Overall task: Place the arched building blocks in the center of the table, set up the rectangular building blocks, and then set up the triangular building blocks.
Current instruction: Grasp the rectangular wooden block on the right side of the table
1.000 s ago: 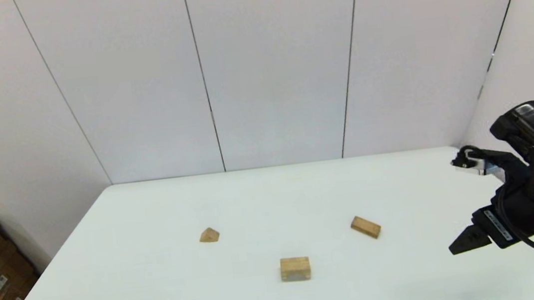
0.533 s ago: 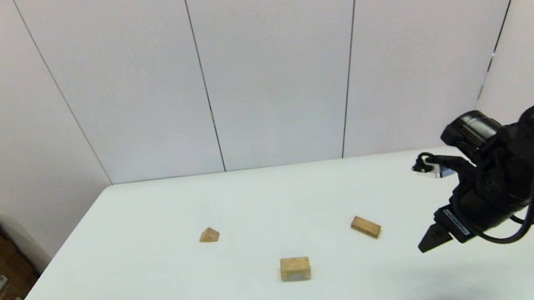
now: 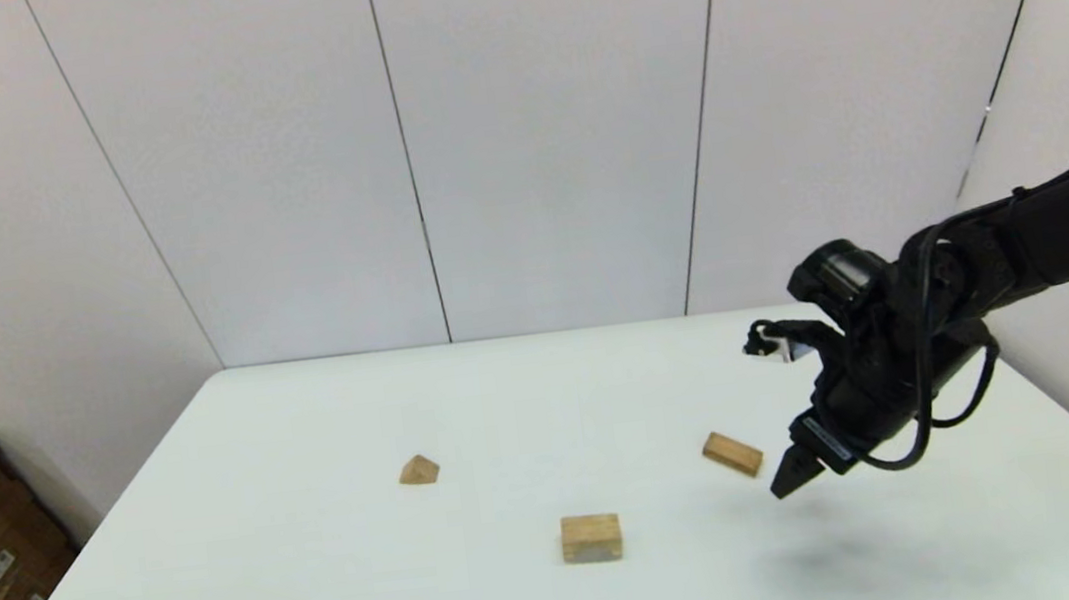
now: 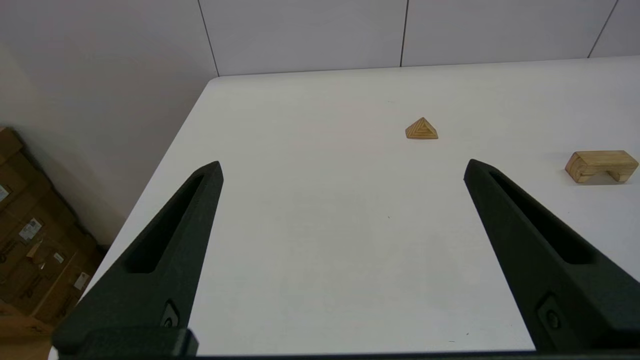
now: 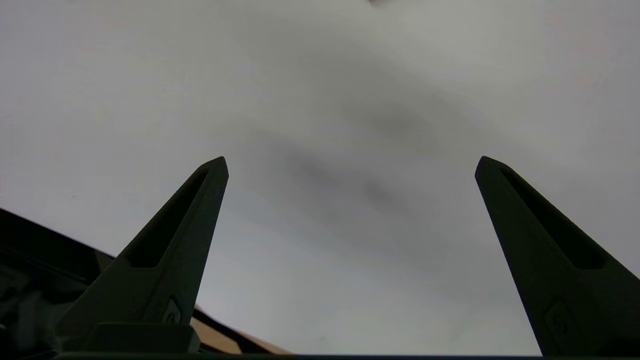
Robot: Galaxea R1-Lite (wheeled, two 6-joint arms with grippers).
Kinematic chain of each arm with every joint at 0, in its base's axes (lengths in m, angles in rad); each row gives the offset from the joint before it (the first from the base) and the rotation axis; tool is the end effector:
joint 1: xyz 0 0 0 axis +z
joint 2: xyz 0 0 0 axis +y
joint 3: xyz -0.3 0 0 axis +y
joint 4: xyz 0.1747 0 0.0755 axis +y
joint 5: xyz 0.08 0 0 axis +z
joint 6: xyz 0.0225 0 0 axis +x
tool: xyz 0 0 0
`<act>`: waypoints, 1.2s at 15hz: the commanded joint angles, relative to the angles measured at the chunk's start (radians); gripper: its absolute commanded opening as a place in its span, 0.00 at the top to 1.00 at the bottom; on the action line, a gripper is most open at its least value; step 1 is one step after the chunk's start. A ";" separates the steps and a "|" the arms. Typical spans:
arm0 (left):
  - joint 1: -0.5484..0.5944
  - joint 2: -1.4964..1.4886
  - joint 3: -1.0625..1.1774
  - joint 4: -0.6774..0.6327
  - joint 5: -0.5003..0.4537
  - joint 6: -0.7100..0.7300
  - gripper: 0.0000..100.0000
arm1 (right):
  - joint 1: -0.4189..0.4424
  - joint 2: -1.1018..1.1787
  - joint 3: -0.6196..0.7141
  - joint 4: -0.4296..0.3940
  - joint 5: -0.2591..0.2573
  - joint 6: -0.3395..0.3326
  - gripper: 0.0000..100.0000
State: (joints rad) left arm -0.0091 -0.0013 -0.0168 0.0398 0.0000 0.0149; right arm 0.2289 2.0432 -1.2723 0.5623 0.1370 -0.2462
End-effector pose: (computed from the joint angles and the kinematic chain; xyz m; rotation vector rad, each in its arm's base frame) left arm -0.0242 0.0002 0.0760 0.0150 0.0216 -0.0093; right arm 0.3290 0.0798 0.1002 -0.2676 1.2946 0.4734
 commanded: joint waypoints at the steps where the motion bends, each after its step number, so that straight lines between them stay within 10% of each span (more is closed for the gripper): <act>1: 0.000 0.001 0.000 0.000 0.000 0.000 0.00 | 0.023 0.118 -0.104 0.005 0.000 -0.071 0.00; 18: 0.000 0.001 0.000 0.000 0.000 0.000 0.00 | 0.064 0.308 -0.377 0.079 -0.007 -0.173 0.00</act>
State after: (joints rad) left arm -0.0091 -0.0013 -0.0168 0.0398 0.0000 0.0153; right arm 0.2881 2.3360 -1.6389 0.6379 0.1289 -0.4151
